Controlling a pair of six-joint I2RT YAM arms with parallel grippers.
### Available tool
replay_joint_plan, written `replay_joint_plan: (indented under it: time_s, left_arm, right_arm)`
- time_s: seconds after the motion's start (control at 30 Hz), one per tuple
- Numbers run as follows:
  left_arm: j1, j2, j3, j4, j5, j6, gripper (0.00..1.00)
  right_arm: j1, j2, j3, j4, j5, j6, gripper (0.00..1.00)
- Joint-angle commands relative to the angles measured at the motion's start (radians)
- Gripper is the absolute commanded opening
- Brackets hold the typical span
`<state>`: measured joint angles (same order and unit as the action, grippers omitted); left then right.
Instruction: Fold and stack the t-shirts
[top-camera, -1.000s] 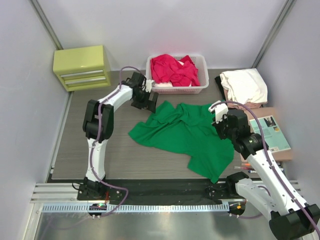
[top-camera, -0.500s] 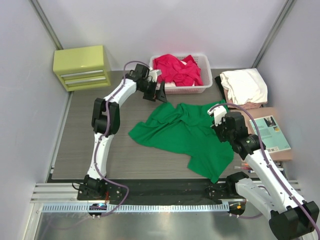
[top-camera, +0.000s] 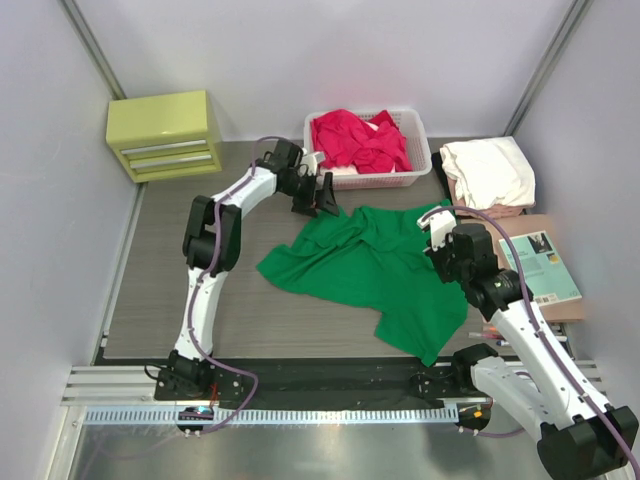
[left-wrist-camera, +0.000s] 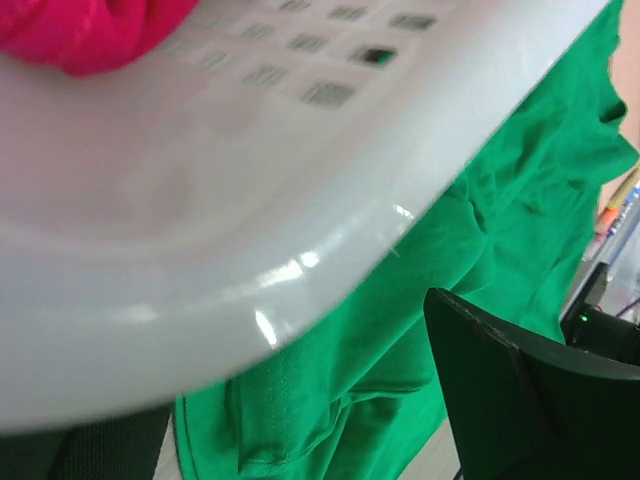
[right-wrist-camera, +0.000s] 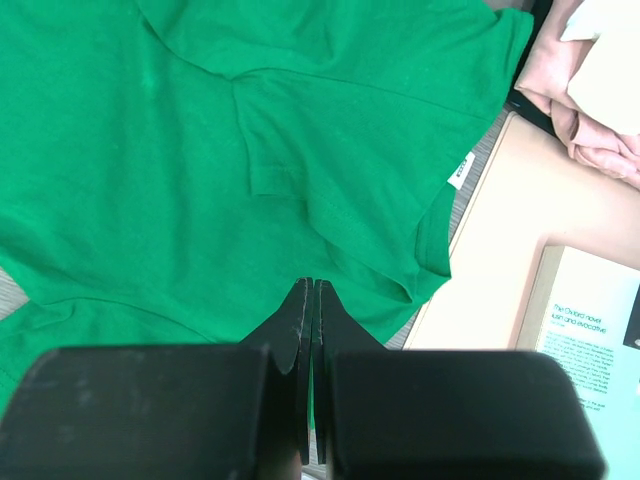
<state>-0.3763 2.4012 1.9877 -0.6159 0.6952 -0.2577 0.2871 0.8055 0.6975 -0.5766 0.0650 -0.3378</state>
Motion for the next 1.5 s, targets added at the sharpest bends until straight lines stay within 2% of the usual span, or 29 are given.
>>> replay_joint_plan:
  time_s: [0.0,0.07,0.1,0.23,0.27,0.3,0.57,0.77,0.97,1.47]
  left_arm:
    - [-0.019,-0.048,-0.112,0.037,-0.183,-0.043,0.96]
    - [-0.021,-0.019,-0.086,0.019,-0.157,-0.054,0.89]
    - [-0.022,-0.008,-0.078,0.018,-0.149,-0.058,0.79]
    - [-0.039,0.021,-0.049,-0.010,-0.171,-0.055,0.32]
    - [-0.047,0.030,-0.049,-0.015,-0.174,-0.055,0.11]
    - [-0.050,0.033,-0.044,-0.022,-0.203,-0.051,0.00]
    - [-0.053,0.015,-0.052,-0.047,-0.312,-0.025,0.00]
    - [-0.013,-0.048,-0.144,-0.035,-0.431,-0.032,0.00]
    - [0.082,-0.161,-0.263,0.034,-0.431,-0.090,0.00]
    - [0.209,-0.290,-0.424,0.076,-0.467,-0.072,0.00]
  right_arm:
    - [-0.008,-0.023,0.008,0.037,-0.013,0.003,0.01]
    - [-0.008,-0.020,0.005,0.035,-0.001,-0.001,0.01]
    - [-0.008,-0.022,0.005,0.037,0.002,-0.003,0.01]
    - [-0.009,-0.037,0.007,0.034,-0.002,-0.001,0.01]
    - [-0.009,-0.037,0.007,0.032,-0.001,-0.003,0.01]
    - [-0.009,-0.035,0.007,0.032,-0.004,-0.004,0.01]
    - [-0.014,-0.022,0.017,0.023,-0.028,0.002,0.01]
    - [-0.016,-0.023,0.022,0.020,-0.040,0.003,0.01]
    - [-0.014,-0.019,0.037,0.012,-0.045,0.003,0.01]
    - [-0.016,-0.003,0.056,-0.005,-0.097,-0.003,0.01]
